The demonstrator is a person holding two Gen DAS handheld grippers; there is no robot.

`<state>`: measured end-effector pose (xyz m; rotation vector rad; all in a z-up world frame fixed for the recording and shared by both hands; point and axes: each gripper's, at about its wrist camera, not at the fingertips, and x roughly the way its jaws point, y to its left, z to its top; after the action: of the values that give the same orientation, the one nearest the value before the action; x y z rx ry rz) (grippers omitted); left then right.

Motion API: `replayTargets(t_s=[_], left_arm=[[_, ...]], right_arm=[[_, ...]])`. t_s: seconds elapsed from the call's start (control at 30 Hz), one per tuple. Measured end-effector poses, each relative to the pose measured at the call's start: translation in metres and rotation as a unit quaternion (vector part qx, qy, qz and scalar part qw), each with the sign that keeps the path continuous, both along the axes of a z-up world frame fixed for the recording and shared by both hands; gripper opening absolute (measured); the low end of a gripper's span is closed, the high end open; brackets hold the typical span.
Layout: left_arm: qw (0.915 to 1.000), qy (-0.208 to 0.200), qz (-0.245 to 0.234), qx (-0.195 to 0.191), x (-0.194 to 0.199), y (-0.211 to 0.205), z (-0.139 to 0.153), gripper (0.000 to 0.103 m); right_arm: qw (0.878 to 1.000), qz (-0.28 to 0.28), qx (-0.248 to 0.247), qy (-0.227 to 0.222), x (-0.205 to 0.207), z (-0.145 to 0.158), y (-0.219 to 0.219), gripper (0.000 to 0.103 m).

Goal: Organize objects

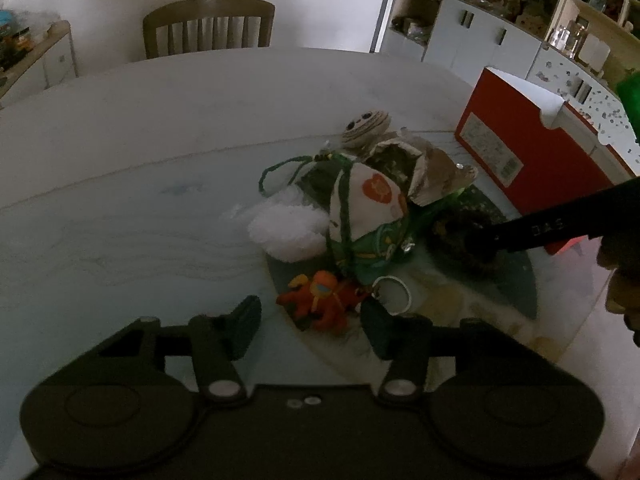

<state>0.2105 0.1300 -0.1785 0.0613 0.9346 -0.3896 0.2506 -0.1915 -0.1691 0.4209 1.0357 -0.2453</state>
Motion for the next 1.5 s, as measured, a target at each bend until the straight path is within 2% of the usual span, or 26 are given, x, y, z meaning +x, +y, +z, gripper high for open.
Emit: replayTargets(t_s=[0.1, 0.17, 0.3, 0.37, 0.47, 0.7, 0.77, 0.87, 1.0, 1.1, 1.17, 1.23, 1.3, 1.33, 1.37, 1.5], left_arm=[[1.0, 0.004, -0.003, -0.004, 0.002, 0.0, -0.001, 0.04], [1.0, 0.004, -0.004, -0.001, 0.003, -0.001, -0.001, 0.036], [1.0, 0.005, -0.005, -0.002, 0.002, -0.001, 0.0, 0.036], [1.0, 0.005, -0.006, 0.001, 0.001, -0.003, 0.0, 0.035], [1.0, 0.005, -0.004, 0.0, -0.002, -0.002, 0.001, 0.035], [0.9998, 0.013, 0.014, -0.008, -0.016, 0.005, 0.006, 0.033], [0.9995, 0.015, 0.021, -0.017, -0.021, 0.008, 0.009, 0.018], [0.9988, 0.028, 0.032, -0.023, -0.025, 0.011, 0.011, 0.003], [0.9984, 0.036, 0.041, -0.015, -0.032, 0.01, 0.006, 0.002], [0.9984, 0.035, 0.043, -0.01, -0.039, 0.009, 0.006, 0.006], [0.9983, 0.03, 0.049, -0.004, -0.043, 0.007, 0.008, 0.021], [0.9984, 0.024, 0.05, -0.001, -0.044, 0.004, 0.01, 0.026], [0.9985, 0.02, 0.05, -0.004, -0.045, 0.001, 0.012, 0.039], [0.9986, 0.015, 0.051, 0.001, -0.045, -0.001, 0.013, 0.051], [0.9988, 0.007, 0.048, 0.005, -0.045, -0.004, 0.013, 0.056], [0.999, 0.001, 0.035, 0.027, -0.041, -0.015, 0.01, 0.053]], right_arm=[[1.0, 0.011, -0.014, -0.001, 0.003, 0.001, 0.004, 0.047], [1.0, 0.018, -0.024, 0.0, 0.005, 0.002, 0.006, 0.037], [0.999, 0.03, -0.033, 0.0, 0.007, 0.003, 0.012, 0.031], [0.999, 0.033, -0.037, 0.0, 0.006, 0.004, 0.014, 0.019], [0.999, 0.031, -0.034, 0.001, 0.004, 0.005, 0.014, 0.012], [0.999, 0.028, -0.024, -0.014, -0.013, 0.012, 0.013, 0.009], [0.999, 0.029, -0.02, -0.022, -0.02, 0.018, 0.013, 0.009], [0.999, 0.028, -0.012, -0.037, -0.033, 0.027, 0.009, 0.009], [0.998, 0.028, 0.001, -0.052, -0.05, 0.042, 0.003, 0.009], [0.997, 0.036, 0.001, -0.065, -0.063, 0.051, 0.0, 0.009], [0.997, 0.041, 0.003, -0.071, -0.072, 0.057, -0.002, 0.009], [0.996, 0.043, 0.006, -0.073, -0.081, 0.06, -0.003, 0.009], [0.996, 0.043, 0.01, -0.074, -0.089, 0.063, -0.004, 0.009], [0.996, 0.042, 0.012, -0.074, -0.094, 0.064, -0.006, 0.009], [0.996, 0.041, 0.015, -0.074, -0.097, 0.064, -0.007, 0.009], [0.997, 0.029, 0.021, -0.075, -0.11, 0.064, -0.012, 0.009]])
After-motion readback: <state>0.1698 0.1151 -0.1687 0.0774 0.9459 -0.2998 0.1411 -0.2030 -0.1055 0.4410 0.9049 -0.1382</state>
